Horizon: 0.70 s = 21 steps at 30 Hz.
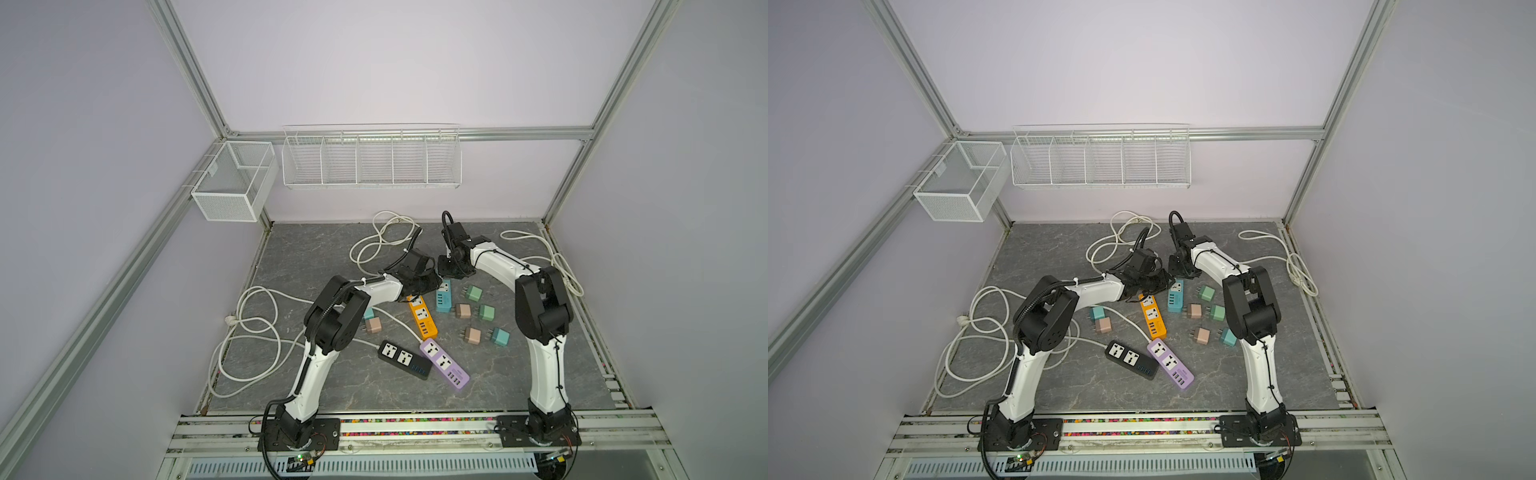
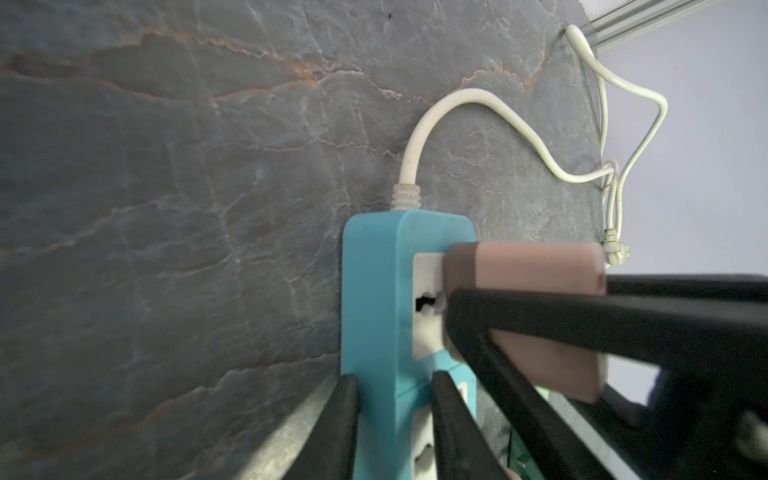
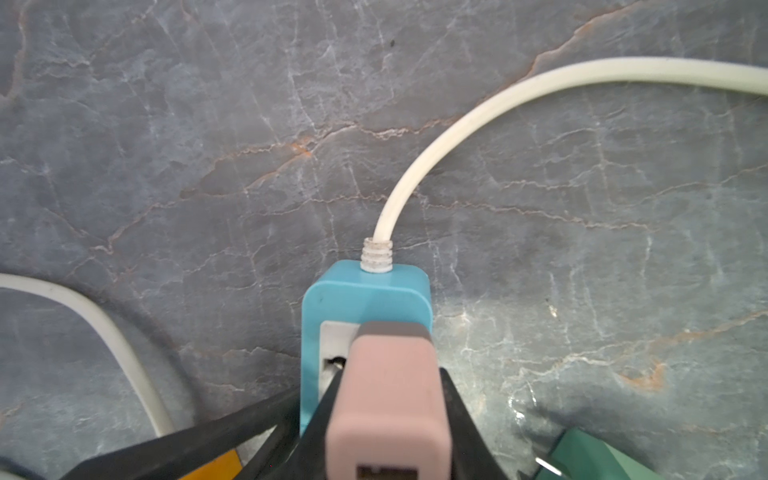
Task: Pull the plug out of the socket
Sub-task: 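Close right gripper on pink adapter while left holds the teal strip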
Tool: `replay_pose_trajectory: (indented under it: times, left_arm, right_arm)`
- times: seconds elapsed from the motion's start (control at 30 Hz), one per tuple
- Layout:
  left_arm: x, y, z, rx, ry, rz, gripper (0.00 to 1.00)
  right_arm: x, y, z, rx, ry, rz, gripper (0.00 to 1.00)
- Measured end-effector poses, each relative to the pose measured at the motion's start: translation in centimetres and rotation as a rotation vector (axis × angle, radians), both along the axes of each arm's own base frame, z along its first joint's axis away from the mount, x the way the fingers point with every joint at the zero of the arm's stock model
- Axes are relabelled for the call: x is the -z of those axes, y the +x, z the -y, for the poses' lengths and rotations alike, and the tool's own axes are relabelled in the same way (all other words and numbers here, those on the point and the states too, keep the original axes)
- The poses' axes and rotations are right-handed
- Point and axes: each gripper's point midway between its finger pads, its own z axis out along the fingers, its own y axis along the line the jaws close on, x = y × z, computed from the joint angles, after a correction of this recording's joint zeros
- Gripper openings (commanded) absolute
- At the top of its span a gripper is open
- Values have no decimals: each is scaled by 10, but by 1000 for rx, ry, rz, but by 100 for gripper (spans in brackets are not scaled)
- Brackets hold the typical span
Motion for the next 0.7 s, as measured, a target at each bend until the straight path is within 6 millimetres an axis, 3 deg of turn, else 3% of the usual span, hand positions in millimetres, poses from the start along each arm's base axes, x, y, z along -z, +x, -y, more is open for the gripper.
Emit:
replay_pose_trajectory:
  times: [0.7]
  left_arm:
    - [1,-2,0,-1,14,-8,28]
  right_arm:
    - [-1,-2,-2,-3,-43,4,24]
